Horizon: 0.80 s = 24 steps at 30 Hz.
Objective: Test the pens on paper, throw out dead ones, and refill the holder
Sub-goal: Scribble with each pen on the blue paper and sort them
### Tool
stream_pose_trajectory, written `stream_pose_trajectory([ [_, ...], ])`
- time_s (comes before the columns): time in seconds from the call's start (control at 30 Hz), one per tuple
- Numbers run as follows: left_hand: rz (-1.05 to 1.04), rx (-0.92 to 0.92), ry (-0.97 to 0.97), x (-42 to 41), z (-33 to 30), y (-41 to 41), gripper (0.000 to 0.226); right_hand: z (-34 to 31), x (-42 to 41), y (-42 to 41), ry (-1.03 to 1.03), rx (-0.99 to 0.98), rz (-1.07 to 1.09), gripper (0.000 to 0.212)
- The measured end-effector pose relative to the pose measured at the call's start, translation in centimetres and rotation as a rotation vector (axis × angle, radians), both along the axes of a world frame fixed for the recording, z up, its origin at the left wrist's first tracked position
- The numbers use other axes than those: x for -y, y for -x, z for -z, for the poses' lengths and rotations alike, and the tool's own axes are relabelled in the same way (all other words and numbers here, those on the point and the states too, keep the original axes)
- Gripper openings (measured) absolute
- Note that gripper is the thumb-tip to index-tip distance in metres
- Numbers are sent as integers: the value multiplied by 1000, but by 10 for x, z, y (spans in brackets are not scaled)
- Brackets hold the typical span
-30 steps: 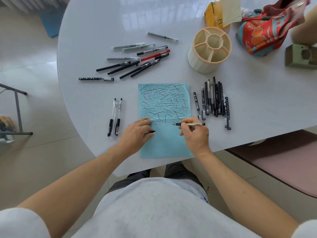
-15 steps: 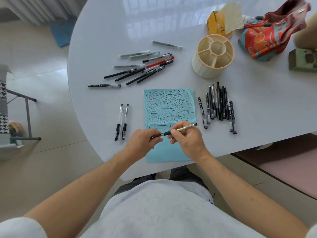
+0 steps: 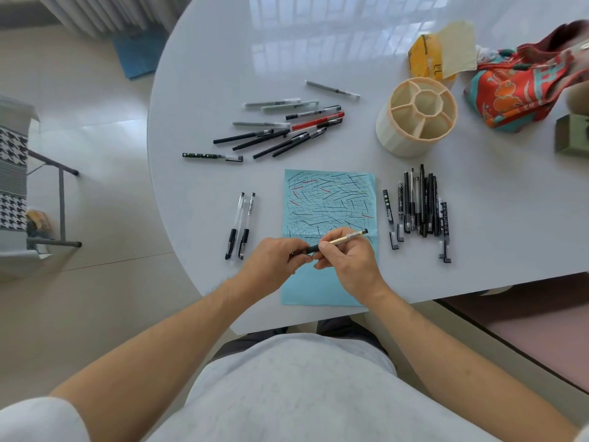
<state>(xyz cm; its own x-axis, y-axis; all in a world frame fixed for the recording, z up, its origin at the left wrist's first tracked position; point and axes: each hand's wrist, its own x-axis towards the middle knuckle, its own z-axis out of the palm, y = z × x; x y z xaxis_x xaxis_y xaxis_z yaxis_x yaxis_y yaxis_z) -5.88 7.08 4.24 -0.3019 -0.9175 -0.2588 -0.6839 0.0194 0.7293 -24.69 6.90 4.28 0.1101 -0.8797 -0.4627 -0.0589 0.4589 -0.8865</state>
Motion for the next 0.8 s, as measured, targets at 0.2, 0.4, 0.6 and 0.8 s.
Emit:
stream_pose_trajectory([
  [0.2, -49, 59, 55, -5, 2, -9, 15, 1, 4, -19, -20, -49, 5, 7],
  [0.4, -209, 86, 63, -17, 6, -36, 12, 3, 17, -59, -45, -125, -106, 12],
  [0.6, -559, 65, -5, -20, 11, -76, 17, 3, 84, -93, -103, -172, -434, 26],
  [0.8, -723, 303, -98, -18, 34, -121, 20, 8, 157, -133, 276, -606, -429, 16],
])
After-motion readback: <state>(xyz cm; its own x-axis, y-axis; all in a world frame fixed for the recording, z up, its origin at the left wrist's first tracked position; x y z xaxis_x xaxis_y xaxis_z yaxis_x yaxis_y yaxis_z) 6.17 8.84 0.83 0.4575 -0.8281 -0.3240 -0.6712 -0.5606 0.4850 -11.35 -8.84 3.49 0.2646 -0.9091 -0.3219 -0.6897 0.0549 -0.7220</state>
